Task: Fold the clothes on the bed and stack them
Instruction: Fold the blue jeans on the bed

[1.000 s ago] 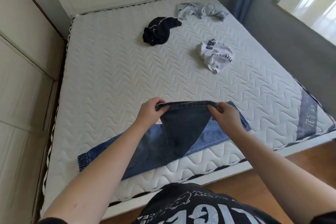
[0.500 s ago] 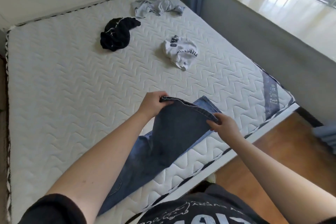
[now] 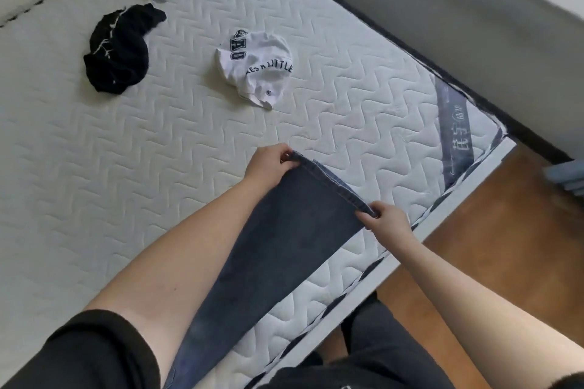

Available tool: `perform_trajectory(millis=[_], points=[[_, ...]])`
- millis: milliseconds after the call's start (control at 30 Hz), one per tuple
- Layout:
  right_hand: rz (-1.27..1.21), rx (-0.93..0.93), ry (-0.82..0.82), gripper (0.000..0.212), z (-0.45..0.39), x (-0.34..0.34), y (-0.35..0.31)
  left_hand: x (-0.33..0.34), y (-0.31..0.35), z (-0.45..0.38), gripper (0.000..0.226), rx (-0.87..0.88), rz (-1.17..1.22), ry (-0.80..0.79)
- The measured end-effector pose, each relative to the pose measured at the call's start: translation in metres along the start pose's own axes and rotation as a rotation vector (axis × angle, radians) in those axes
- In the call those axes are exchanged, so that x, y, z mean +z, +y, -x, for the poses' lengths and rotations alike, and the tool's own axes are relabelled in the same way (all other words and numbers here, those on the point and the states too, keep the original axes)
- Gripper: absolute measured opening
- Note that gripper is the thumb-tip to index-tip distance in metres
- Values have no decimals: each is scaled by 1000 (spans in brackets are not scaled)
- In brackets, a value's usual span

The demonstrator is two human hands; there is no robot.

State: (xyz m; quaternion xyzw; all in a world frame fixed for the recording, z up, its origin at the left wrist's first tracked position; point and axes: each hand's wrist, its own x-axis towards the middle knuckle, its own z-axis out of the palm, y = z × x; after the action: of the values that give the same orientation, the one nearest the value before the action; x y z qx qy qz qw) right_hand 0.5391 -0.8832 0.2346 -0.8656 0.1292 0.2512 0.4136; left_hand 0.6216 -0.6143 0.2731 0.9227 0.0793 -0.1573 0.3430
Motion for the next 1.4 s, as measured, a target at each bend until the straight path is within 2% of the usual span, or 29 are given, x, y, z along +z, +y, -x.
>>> perform_trajectory(millis=[200,367,500,633,733,833,900,967,1067,1200,1300,1400], points=[[61,129,-152,22,-99,8,54,92,-13,-101,21,-133,-122,-143],[138,187,-232,11,-153,27,84,144,-38,-148,23,-232,-183,-168],[168,183,-253,20,-187,49,107,175,-59,-178,22,-274,-281,-175],[191,250,-253,16,-201,66,114,201,-72,-191,28,-365,-278,-241],[105,302,-222,22,-205,71,119,209,-76,-195,30,-388,-229,-211],[93,274,-282,26,-208,67,125,207,-78,-198,40,-395,-173,-206],[144,221,-313,19,-211,58,130,206,-74,-201,36,-349,-200,-221],[147,210,-275,13,-214,45,135,208,-62,-206,29,-292,-177,-210],[118,236,-165,15,-222,19,146,220,-35,-215,24,-227,-72,-191],[131,246,-83,15,-234,-4,156,230,-8,-221,30,-146,-25,-139],[122,298,-19,24,-230,-7,154,219,-4,-214,33,-108,-66,-84],[176,265,50,34,-212,-6,146,197,-15,-189,34,-97,-94,-77]])
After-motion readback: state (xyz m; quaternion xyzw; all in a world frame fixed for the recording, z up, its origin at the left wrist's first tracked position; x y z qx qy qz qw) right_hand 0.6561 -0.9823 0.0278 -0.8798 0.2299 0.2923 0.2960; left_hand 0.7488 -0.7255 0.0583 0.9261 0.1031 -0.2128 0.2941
